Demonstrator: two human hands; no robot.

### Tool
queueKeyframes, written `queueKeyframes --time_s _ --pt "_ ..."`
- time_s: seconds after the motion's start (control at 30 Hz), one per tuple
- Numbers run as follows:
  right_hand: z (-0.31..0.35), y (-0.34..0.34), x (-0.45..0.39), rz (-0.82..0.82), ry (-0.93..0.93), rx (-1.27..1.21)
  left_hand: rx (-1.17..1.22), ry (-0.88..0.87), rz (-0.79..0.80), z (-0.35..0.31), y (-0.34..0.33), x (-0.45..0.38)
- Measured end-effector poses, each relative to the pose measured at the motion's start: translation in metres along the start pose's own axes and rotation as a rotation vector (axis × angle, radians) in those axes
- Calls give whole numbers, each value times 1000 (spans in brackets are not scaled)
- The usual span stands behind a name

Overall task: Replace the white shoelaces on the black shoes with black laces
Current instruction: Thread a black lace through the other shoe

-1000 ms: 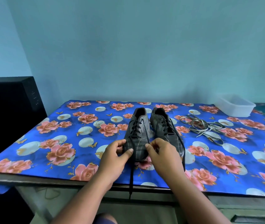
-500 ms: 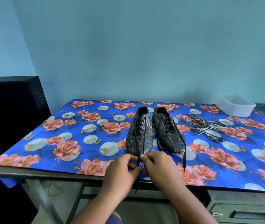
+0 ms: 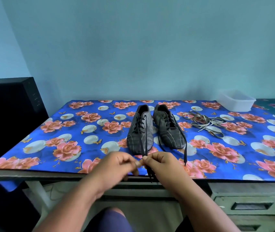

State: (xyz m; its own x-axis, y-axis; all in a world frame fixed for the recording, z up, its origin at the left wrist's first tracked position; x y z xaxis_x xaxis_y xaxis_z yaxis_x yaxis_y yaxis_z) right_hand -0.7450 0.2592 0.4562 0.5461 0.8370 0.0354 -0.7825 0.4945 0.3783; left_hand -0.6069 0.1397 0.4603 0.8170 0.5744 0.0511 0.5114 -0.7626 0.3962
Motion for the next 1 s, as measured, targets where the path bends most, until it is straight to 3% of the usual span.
queueKeyframes --time_s 0.13,0.37,0.57,0.77,0.9,1.0 --pt "2 -1 6 72 4 -58 354 187 -136 -4 7 -27" --pt "-4 -1 9 161 44 -80 573 381 160 -20 -5 -63" --pt "-11 19 15 261 63 25 746 394 182 -12 -6 -77" --pt "6 68 -13 186 97 451 374 208 -15 1 8 -77" --pt "28 83 -70 -23 259 807 -164 -106 -225 -9 27 -90" --pt "43 86 -122 -189 368 855 -383 -232 -384 -18 41 -106"
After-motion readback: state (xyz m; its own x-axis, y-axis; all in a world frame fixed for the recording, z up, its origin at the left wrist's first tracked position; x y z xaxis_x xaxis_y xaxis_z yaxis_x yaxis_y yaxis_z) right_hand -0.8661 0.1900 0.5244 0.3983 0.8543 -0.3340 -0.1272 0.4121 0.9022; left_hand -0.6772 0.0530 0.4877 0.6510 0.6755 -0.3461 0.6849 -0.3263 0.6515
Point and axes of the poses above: each hand's wrist, its own x-axis away from the middle knuckle, its own y-axis out of the back of the hand, z = x × y, the point moved 1 cm from there along -x, towards the middle knuckle, and after that the axes turned 3 degrees about z, right-handed, at the moved point
